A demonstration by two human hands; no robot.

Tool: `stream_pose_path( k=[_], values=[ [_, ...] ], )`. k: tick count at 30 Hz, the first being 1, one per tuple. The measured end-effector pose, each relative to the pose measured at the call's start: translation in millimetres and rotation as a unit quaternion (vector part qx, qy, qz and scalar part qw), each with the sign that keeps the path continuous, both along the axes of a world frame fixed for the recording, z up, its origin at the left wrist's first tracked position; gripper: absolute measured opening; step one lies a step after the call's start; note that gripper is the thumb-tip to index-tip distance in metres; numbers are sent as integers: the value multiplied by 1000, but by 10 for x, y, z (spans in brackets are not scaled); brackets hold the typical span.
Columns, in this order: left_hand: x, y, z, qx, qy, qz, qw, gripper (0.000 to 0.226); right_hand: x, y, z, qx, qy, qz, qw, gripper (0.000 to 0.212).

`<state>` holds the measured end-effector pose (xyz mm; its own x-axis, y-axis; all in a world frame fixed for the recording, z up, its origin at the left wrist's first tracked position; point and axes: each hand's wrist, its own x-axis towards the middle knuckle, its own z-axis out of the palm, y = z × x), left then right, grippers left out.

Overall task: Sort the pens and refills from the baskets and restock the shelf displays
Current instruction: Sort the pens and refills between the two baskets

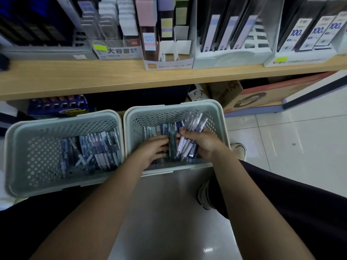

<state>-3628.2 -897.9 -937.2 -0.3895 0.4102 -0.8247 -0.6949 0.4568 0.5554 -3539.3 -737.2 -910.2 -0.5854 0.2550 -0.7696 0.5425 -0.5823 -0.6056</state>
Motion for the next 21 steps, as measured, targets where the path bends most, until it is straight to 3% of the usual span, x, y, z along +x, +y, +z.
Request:
stream_pose_path(
  k=[5,9,12,17,21],
  values=[
    [12,13,264,108,-5,-40,993,48,-69,-92,87,-4,22,41,999,35],
    [74,-65,475,113,49,-38,992,52,-199,-241,288,-86,89,117,985,44],
    [51,-241,543,107,85,-14,991,49,-263,-331,440,-94,98,166,977,41],
    [-16,-509,738,124,95,64,986,31,-367,-534,581,7,80,165,983,12],
    [-59,-714,844,148,100,103,979,24,-408,-735,661,94,76,141,983,13]
  ],
)
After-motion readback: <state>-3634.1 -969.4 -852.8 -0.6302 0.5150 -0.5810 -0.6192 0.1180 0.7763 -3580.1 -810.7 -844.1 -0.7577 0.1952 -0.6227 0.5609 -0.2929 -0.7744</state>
